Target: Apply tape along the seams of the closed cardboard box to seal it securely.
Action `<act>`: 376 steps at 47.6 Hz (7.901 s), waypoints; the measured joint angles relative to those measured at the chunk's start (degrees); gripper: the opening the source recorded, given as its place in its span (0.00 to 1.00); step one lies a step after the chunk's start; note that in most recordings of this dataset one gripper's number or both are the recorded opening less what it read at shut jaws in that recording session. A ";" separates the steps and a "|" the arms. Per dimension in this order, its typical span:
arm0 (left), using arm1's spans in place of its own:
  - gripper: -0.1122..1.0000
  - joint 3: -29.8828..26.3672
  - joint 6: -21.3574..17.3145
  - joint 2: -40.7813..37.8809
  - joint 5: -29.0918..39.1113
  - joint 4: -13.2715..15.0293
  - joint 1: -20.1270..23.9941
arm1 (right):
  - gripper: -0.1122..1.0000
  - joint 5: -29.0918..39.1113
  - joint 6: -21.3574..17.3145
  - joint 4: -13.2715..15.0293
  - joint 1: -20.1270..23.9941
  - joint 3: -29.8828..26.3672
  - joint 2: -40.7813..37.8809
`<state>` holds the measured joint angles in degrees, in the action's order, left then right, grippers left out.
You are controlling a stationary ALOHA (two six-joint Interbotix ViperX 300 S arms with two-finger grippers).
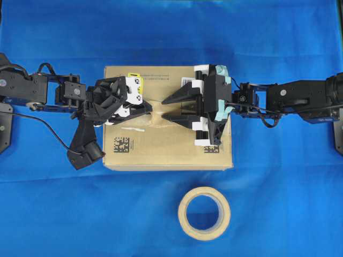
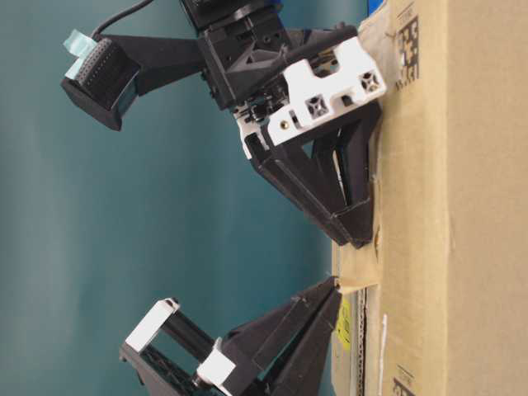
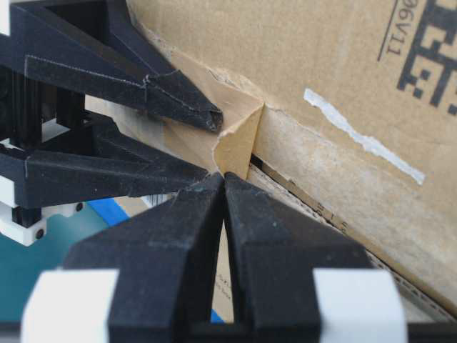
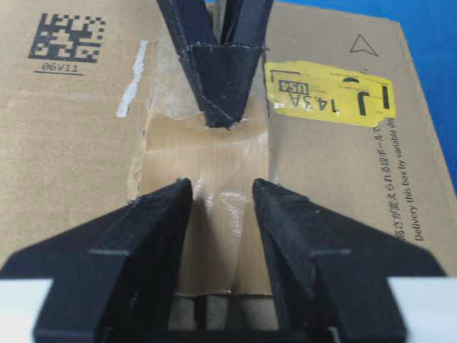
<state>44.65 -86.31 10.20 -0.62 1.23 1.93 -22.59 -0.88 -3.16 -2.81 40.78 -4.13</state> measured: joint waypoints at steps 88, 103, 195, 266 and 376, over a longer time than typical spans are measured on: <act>0.53 -4.13 4.31 -0.09 12.92 -0.09 0.35 | 0.49 0.79 -0.09 -0.09 0.53 1.32 0.62; 0.53 -3.96 4.31 0.62 13.80 -0.09 0.35 | 0.49 0.70 -0.09 -0.18 0.53 1.32 0.62; 0.11 1.67 68.38 -6.33 -17.23 0.88 0.09 | 0.10 0.00 0.26 -0.18 -0.97 -2.81 -1.67; 0.11 2.81 68.47 3.25 -15.73 1.14 -1.32 | 0.10 0.35 1.93 -4.13 0.88 8.53 15.64; 0.11 11.69 81.39 -3.52 -22.59 1.14 -2.55 | 0.10 -0.70 1.14 -10.28 7.21 8.09 4.39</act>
<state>56.34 -4.92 6.68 -23.20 2.37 -0.62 -23.29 0.26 -13.45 4.39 48.87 0.26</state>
